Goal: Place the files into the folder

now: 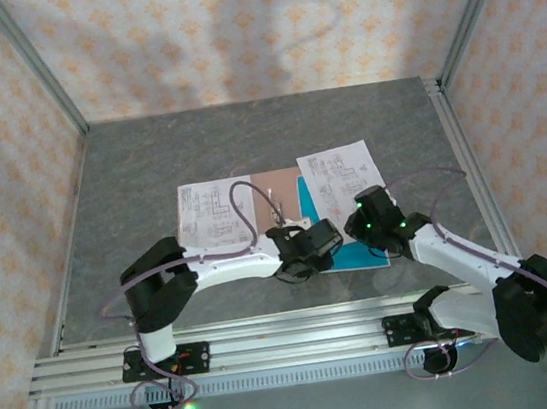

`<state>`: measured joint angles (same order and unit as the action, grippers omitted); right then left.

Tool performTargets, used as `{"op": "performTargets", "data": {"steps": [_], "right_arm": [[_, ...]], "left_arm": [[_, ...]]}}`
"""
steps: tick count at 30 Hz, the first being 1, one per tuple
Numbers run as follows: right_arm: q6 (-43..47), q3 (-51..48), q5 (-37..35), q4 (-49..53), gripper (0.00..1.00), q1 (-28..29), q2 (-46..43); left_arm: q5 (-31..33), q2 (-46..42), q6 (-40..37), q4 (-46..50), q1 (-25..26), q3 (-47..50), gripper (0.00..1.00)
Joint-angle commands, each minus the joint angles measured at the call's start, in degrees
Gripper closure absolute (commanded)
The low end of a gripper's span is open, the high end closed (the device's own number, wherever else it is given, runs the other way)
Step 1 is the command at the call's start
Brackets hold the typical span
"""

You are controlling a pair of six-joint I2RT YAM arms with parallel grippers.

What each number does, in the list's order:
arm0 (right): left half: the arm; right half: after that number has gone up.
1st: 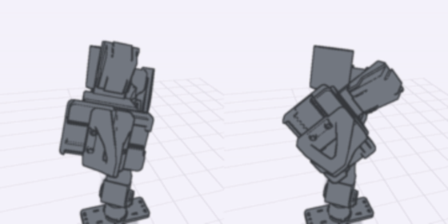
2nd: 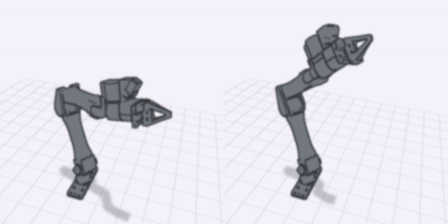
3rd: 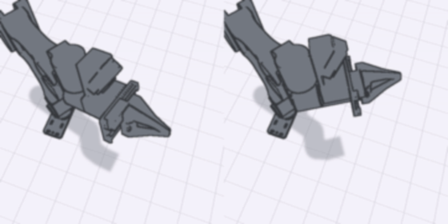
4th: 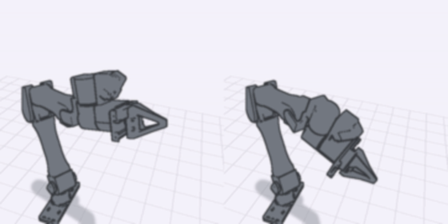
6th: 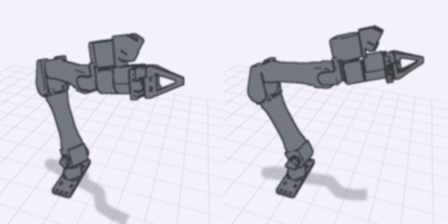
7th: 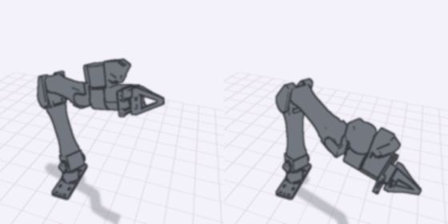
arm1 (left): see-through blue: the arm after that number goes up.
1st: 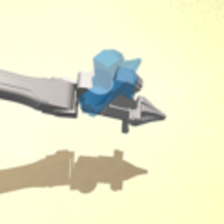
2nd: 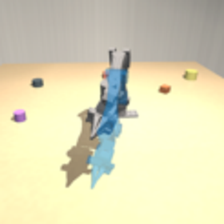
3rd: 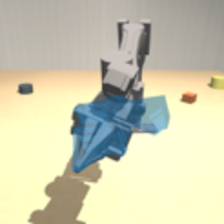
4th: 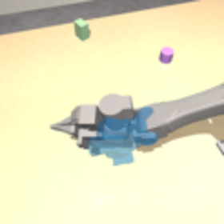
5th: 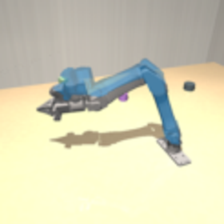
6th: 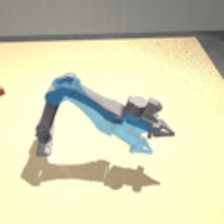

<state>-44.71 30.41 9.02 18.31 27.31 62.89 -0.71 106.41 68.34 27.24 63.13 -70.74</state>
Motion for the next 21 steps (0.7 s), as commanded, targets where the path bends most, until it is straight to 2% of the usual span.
{"op": "performTargets", "data": {"steps": [1,8,11,21], "right_arm": [[0.8,-0.5,-0.4,2.2,0.7,-0.4,-2.1],[0.6,-0.8,-0.1,1.7,0.7,-0.4,-2.3],[0.3,-1.1,0.0,1.2,0.7,-0.4,-2.3],[0.0,-1.0,0.2,1.5,0.7,-0.4,-2.9]], "left_arm": [[5.5,0.6,0.2,7.8,0.8,-1.9,0.58],[9.2,1.2,0.4,11.5,2.2,-3.6,0.58],[8.9,2.2,0.2,11.3,2.3,-3.9,0.59],[8.9,9.2,-1.5,11.9,1.9,-8.4,0.77]]}}
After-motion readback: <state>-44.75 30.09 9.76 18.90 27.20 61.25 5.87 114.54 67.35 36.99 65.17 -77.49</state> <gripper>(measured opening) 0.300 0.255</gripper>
